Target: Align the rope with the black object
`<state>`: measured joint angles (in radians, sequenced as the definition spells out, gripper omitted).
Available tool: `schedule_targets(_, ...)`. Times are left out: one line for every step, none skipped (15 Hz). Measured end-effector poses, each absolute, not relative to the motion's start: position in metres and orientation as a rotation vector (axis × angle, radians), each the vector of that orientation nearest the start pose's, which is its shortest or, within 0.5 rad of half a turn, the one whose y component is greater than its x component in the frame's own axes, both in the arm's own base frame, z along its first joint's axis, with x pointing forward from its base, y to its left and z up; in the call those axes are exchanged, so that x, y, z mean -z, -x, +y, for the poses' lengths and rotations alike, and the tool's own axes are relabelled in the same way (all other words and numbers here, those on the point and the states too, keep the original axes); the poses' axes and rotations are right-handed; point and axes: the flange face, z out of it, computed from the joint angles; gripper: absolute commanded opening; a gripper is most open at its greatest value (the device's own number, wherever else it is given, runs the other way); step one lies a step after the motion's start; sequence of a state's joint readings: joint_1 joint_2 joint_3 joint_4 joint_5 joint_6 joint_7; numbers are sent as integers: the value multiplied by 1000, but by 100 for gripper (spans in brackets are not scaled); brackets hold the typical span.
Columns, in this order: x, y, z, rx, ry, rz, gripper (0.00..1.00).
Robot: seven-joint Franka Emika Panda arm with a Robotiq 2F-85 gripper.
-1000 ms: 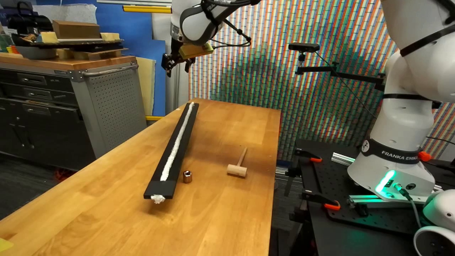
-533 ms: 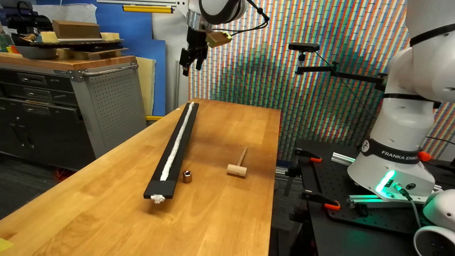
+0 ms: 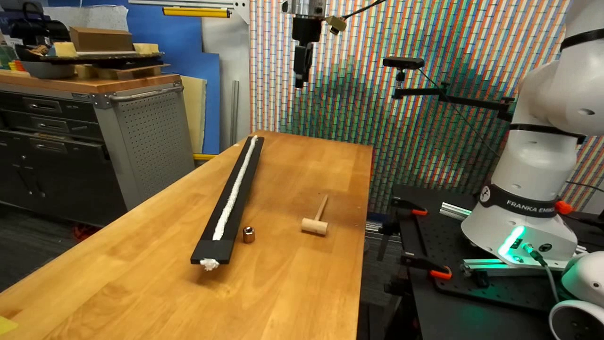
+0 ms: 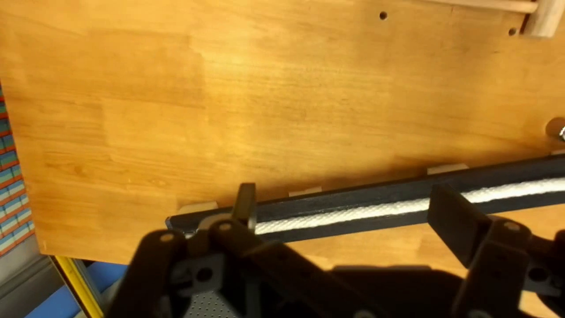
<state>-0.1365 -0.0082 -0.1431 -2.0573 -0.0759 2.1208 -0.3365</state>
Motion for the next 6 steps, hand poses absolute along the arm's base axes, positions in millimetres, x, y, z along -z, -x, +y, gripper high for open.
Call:
schedule_targets(-452,-524,-161,73,3217,-160,100)
schedule_targets(-456,-518,-163,77,3216,-166,100)
schedule_targets(-458,-516,-163,79,3214,-171,100)
schedule_targets(-457,-514,-162,76,3213,-174,100)
schedule_targets(-456,-514,-162,72,3213,-176,100)
schedule_targets(-455,-514,-162,69,3212,-177,100)
